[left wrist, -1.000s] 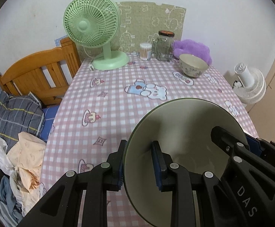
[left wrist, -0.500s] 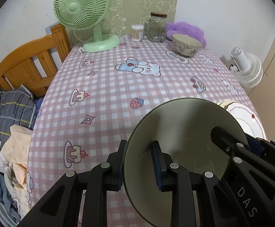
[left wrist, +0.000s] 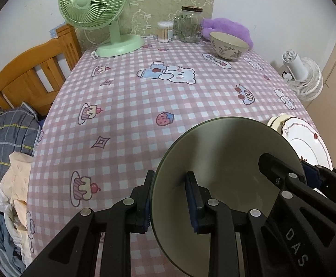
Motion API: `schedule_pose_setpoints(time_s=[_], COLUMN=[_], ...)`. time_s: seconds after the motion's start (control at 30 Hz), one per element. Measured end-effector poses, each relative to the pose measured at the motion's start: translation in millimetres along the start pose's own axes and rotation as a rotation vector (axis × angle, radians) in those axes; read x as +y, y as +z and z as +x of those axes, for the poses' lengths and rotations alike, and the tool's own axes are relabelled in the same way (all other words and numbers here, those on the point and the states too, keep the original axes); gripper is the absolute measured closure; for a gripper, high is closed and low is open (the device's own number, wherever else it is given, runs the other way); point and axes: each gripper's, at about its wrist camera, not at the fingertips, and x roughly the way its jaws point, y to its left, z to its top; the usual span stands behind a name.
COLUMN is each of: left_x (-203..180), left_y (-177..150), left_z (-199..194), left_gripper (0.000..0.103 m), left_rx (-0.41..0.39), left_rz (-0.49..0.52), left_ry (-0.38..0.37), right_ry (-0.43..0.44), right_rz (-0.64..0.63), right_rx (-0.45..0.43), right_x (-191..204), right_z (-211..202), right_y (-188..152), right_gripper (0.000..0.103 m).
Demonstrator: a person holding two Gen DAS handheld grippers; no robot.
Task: Organize plates and bowls
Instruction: 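Lower the cream bowl into the green-rimmed bowl and open both grippers, then move both grippers to the cream bowl beside the purple plush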
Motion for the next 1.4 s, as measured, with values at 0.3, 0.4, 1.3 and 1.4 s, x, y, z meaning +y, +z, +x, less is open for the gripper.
schedule_pose_setpoints(time_s=[0.3, 0.4, 1.3, 1.4], left_x=[-7.2, -6.1, 7.7, 7.9], left_y=[0.9, 1.2, 15.8, 18.9], left_z=[13.1, 13.8, -58.9, -66.7], left_gripper=[0.079, 0.079, 0.012, 0.008], left_rx=[0.016, 0.017, -0.099, -0.127], left_rz=[0.035, 0.032, -0.012, -0.003], left_ry=[0.005, 0.001, -0.058, -0.073], right_ry=[-0.032, -0.037, -0.033, -0.054], right_rz=[0.009, 0.007, -0.01, -0.019], right_rx=[0.012, 0.008, -0.108, -0.139], right_x=[-4.9, -2.9, 0.8, 2.3], right_z=[12.1, 12.5, -61.9, -72.0], right_y=[-1.0, -0.8, 15.3, 18.7], right_gripper=[0.079, 0.079, 0.024, 0.016])
